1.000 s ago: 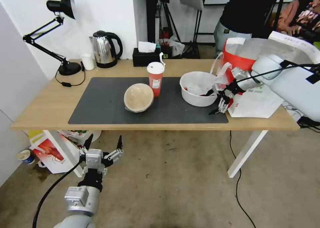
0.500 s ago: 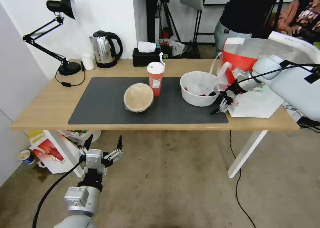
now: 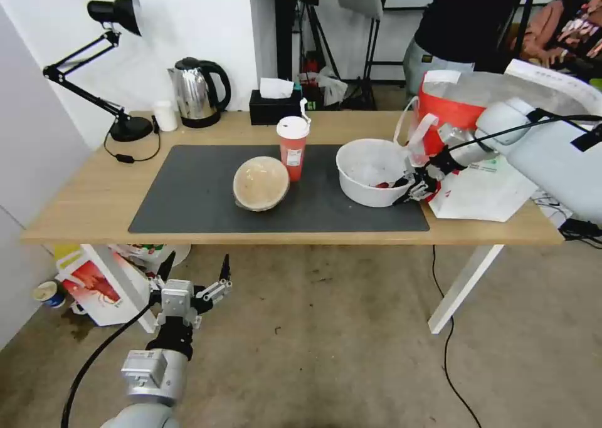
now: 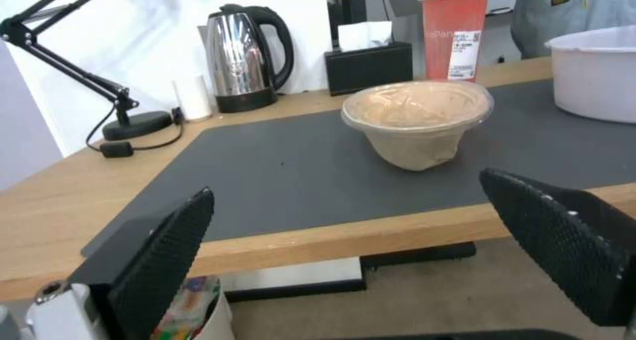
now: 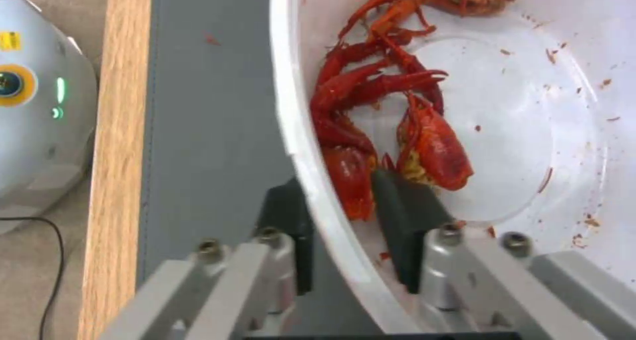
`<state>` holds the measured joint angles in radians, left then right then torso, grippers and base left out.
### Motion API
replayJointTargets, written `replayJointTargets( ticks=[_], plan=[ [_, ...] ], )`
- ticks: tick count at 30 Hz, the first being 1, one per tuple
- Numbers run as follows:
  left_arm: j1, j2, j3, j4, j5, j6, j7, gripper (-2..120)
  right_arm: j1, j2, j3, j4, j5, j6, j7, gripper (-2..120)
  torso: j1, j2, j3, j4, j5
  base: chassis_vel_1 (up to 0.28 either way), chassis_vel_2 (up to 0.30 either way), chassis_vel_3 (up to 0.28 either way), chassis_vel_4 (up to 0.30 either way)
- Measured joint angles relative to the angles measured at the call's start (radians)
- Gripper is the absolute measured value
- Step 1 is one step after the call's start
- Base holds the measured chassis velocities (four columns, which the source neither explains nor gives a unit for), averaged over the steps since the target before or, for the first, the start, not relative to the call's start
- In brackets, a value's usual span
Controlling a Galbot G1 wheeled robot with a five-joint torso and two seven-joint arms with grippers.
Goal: Pick up the trash from the table and place it into the takeout bag.
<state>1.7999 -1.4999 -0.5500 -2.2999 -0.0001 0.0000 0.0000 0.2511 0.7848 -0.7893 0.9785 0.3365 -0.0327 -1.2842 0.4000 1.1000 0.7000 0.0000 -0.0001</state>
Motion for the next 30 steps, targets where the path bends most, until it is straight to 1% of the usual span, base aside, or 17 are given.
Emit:
replayJointTargets(
  ticks=[1,3,4,5,6,7,23,30],
  plan=[
    [0.000,0.000,0.000,0.000,0.000,0.000,0.000,100,0.000,0.000,0.000,0.000,0.000,0.000,0.000,20,0.000,0.000,0.000,0.0000,0.0000,0.000,0.000,0.000,0.000],
    [0.000,0.000,0.000,0.000,0.000,0.000,0.000,100,0.002,0.000,-0.002,0.001,0.004,-0.001,0.001,14,0.000,0.000,0.000,0.0001,0.0002,0.000,0.000,0.000,0.000],
    [0.000,0.000,0.000,0.000,0.000,0.000,0.000,100,0.004,0.000,-0.003,0.001,0.007,-0.001,0.002,7,0.000,0.000,0.000,0.0001,0.0001,0.000,0.000,0.000,0.000],
    [0.000,0.000,0.000,0.000,0.000,0.000,0.000,100,0.006,0.000,-0.004,0.000,0.008,-0.001,0.002,3,0.000,0.000,0.000,0.0001,0.0001,0.000,0.000,0.000,0.000],
    [0.000,0.000,0.000,0.000,0.000,0.000,0.000,100,0.006,0.000,-0.004,0.000,0.008,-0.001,0.002,3,0.000,0.000,0.000,0.0001,0.0001,0.000,0.000,0.000,0.000],
    [0.000,0.000,0.000,0.000,0.000,0.000,0.000,100,0.006,0.001,-0.004,0.000,0.008,-0.001,0.002,0,0.000,0.000,0.000,0.0001,0.0001,0.000,0.000,0.000,0.000],
    [0.000,0.000,0.000,0.000,0.000,0.000,0.000,100,0.010,0.021,-0.002,-0.026,0.015,-0.002,0.002,0,0.000,0.000,0.000,-0.0001,0.0001,0.000,0.000,0.000,0.000],
    [0.000,0.000,0.000,0.000,0.000,0.000,0.000,100,0.031,0.038,0.012,-0.033,0.056,0.001,-0.009,0,0.000,0.000,0.000,0.0001,0.0000,0.000,0.000,0.000,0.000]
  ],
)
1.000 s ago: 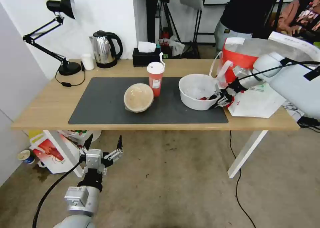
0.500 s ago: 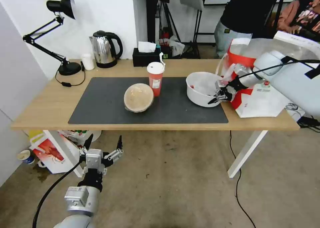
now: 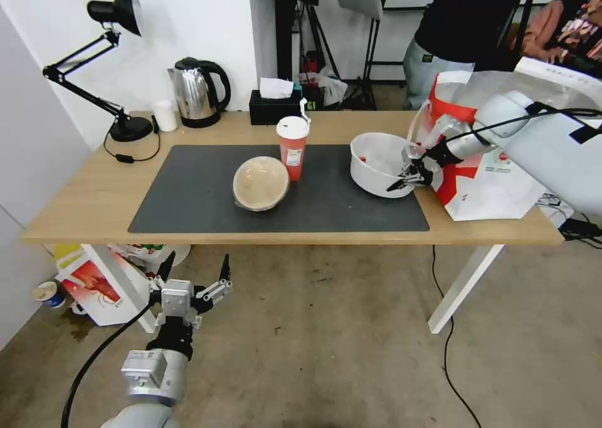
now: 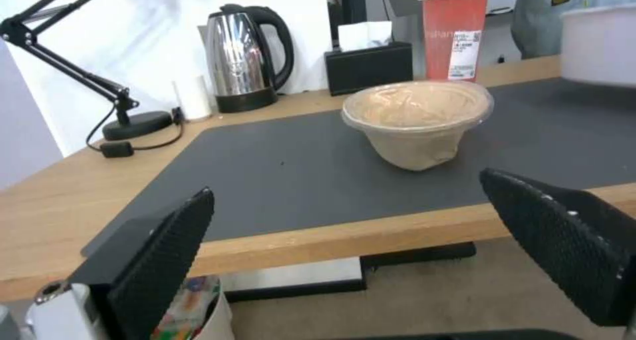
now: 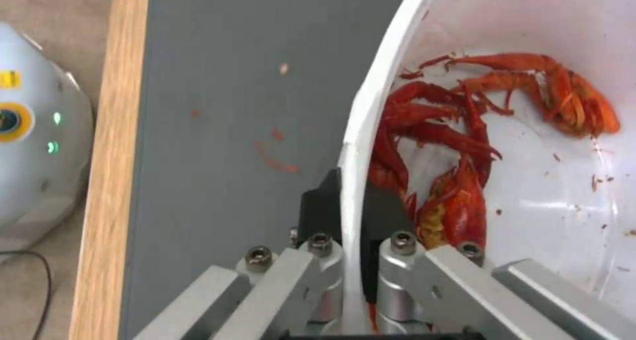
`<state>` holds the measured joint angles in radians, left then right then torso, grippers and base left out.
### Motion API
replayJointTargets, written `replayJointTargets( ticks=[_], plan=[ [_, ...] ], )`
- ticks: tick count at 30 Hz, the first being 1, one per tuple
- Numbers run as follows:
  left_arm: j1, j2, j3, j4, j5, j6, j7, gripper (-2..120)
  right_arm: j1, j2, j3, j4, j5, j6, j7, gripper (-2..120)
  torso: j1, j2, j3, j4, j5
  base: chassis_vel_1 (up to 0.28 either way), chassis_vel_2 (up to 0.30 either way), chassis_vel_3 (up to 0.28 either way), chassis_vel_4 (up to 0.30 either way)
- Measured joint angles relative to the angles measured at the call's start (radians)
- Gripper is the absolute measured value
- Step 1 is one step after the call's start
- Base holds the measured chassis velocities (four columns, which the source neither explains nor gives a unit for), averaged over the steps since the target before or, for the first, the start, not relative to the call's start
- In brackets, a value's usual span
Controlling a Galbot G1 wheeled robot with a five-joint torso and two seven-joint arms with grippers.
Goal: Pick up the trash from the table and place it into the takeout bag.
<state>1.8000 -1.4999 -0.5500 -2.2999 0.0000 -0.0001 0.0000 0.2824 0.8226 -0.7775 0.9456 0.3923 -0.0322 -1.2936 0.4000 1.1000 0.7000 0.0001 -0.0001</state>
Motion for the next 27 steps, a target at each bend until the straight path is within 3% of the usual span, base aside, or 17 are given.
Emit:
replayJointTargets(
  ticks=[13,18,27],
  plan=[
    [0.000,0.000,0.000,0.000,0.000,0.000,0.000,100,0.010,0.022,0.029,0.026,0.072,0.028,0.009,0,0.000,0.000,0.000,-0.0002,0.0000,0.000,0.000,0.000,0.000],
    [0.000,0.000,0.000,0.000,0.000,0.000,0.000,100,0.045,0.047,0.037,0.103,0.135,0.036,0.035,0,0.000,0.000,0.000,0.0000,-0.0001,0.000,0.000,0.000,0.000],
    [0.000,0.000,0.000,0.000,0.000,0.000,0.000,100,0.125,0.073,0.036,0.120,0.235,0.036,0.088,0,0.000,0.000,0.000,-0.0001,0.0001,0.000,0.000,0.000,0.000]
  ],
)
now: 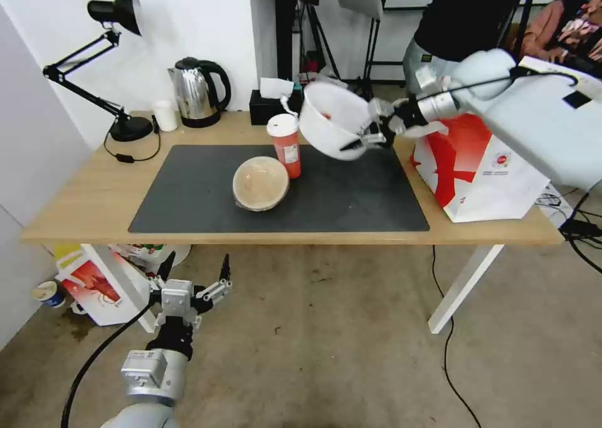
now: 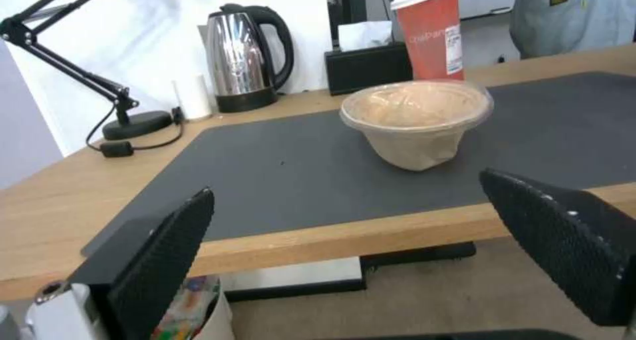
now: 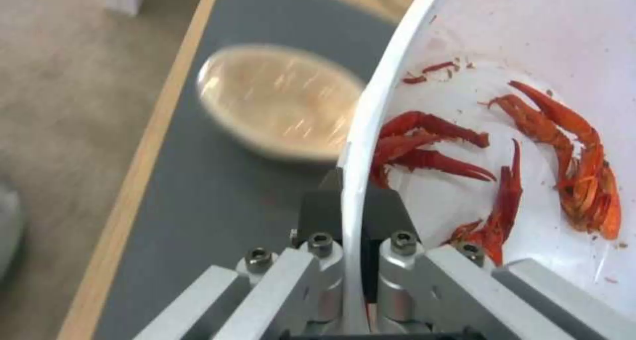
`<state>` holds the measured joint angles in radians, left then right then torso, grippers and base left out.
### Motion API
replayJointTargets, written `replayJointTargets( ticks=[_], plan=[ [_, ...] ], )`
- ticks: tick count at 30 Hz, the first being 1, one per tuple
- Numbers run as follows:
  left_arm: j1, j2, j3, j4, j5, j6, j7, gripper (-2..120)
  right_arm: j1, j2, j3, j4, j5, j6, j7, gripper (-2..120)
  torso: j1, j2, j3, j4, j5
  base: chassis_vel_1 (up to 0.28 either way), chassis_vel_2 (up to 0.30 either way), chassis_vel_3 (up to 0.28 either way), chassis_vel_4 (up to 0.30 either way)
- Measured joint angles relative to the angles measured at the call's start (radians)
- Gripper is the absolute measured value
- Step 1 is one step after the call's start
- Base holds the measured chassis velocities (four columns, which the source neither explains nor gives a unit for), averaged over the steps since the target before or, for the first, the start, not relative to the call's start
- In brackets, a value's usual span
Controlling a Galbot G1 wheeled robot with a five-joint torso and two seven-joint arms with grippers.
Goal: Pick up the trash from the table and place it into the takeout bag.
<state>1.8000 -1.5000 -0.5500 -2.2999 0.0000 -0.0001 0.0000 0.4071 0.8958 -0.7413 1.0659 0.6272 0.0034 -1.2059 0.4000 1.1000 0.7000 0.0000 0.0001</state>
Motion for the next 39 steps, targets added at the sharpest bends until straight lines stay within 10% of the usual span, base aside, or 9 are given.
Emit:
replayJointTargets(
  ticks=[39],
  plan=[
    [0.000,0.000,0.000,0.000,0.000,0.000,0.000,100,0.187,-0.080,0.055,-0.080,0.194,-0.003,0.089,0,0.000,0.000,0.000,0.0001,-0.0001,0.000,0.000,0.000,0.000]
  ],
)
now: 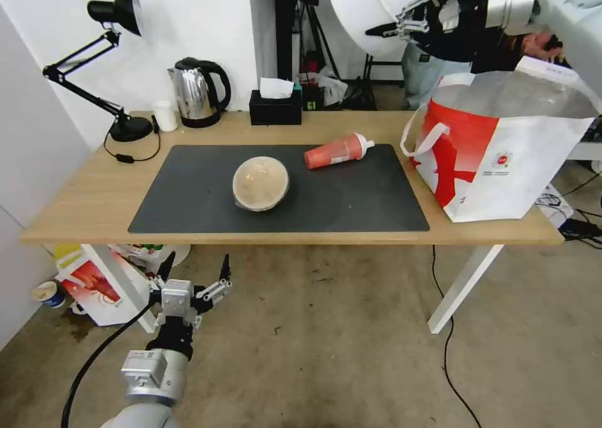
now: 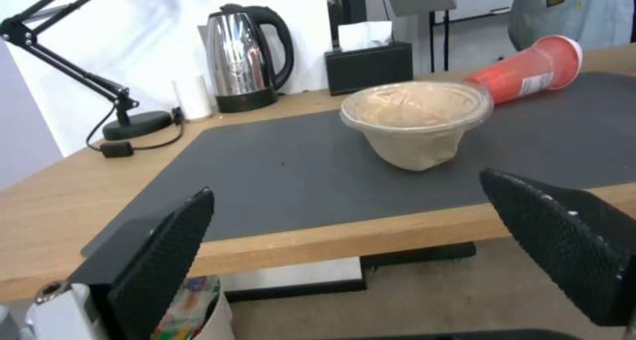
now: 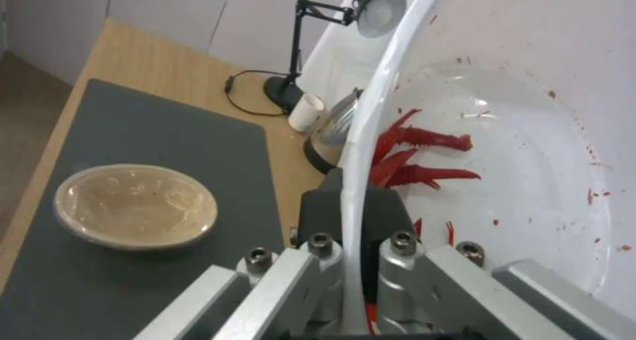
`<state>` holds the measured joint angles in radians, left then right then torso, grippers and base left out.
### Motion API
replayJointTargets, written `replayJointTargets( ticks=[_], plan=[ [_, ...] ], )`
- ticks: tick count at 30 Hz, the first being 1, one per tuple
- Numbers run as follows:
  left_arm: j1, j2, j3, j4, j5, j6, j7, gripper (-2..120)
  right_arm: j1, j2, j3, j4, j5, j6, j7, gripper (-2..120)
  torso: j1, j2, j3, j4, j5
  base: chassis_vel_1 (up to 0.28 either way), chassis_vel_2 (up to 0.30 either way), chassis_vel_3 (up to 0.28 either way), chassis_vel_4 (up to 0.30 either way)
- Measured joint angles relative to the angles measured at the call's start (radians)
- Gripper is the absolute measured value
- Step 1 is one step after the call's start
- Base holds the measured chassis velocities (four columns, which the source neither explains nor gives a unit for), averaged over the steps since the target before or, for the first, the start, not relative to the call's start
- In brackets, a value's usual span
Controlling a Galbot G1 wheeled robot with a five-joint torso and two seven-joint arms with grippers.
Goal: Pick up the trash from the table and place it into the takeout bag.
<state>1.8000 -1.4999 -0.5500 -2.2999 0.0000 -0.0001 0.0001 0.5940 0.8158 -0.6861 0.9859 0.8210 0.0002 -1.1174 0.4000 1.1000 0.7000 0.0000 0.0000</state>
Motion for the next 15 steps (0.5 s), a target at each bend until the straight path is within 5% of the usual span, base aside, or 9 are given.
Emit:
replayJointTargets(
  ticks=[15],
  plan=[
    [0.000,0.000,0.000,0.000,0.000,0.000,0.000,100,0.025,-0.049,-0.004,-0.101,-0.018,0.006,-0.029,0,0.000,0.000,0.000,-0.0001,0.0001,0.000,0.000,0.000,0.000]
  ],
)
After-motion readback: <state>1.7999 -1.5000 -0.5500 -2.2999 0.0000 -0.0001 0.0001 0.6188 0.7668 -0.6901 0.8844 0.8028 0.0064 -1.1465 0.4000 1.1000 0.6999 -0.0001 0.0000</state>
